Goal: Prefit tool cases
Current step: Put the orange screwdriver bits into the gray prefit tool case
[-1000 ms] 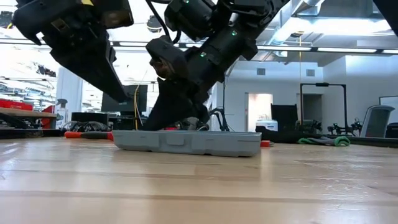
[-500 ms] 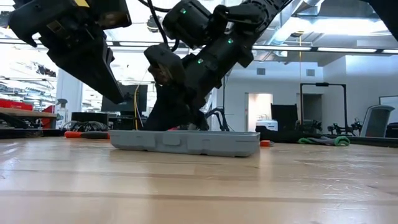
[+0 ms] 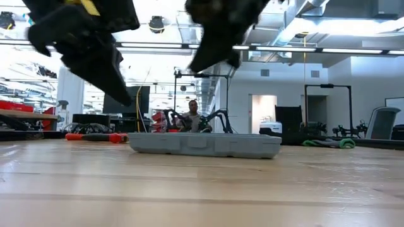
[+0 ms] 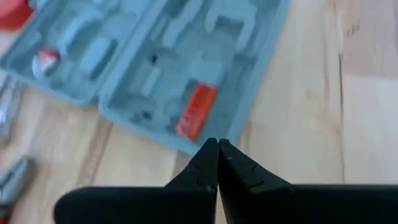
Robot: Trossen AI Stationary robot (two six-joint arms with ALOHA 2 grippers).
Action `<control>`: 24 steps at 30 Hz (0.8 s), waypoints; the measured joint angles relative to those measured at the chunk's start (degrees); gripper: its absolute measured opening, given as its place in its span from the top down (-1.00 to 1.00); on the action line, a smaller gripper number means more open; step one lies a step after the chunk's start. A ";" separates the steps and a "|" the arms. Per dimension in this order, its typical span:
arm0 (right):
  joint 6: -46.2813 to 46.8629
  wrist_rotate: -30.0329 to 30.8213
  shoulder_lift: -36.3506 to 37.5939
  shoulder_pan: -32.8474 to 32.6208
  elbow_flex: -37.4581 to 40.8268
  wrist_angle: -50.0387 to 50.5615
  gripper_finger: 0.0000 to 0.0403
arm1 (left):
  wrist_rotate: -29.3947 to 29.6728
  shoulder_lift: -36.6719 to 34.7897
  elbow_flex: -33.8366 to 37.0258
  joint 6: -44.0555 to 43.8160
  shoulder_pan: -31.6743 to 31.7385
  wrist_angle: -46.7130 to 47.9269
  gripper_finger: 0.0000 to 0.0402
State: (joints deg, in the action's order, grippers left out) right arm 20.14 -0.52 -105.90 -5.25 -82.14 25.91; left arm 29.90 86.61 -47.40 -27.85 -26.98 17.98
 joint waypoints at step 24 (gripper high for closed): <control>25.02 11.11 15.18 -2.82 32.58 -7.84 1.00 | -20.84 2.91 -0.09 32.51 27.00 -14.93 1.00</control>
State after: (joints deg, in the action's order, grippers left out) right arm 45.16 10.59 -90.72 -8.07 -49.56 18.08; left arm 9.06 89.52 -47.49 4.66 0.02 3.05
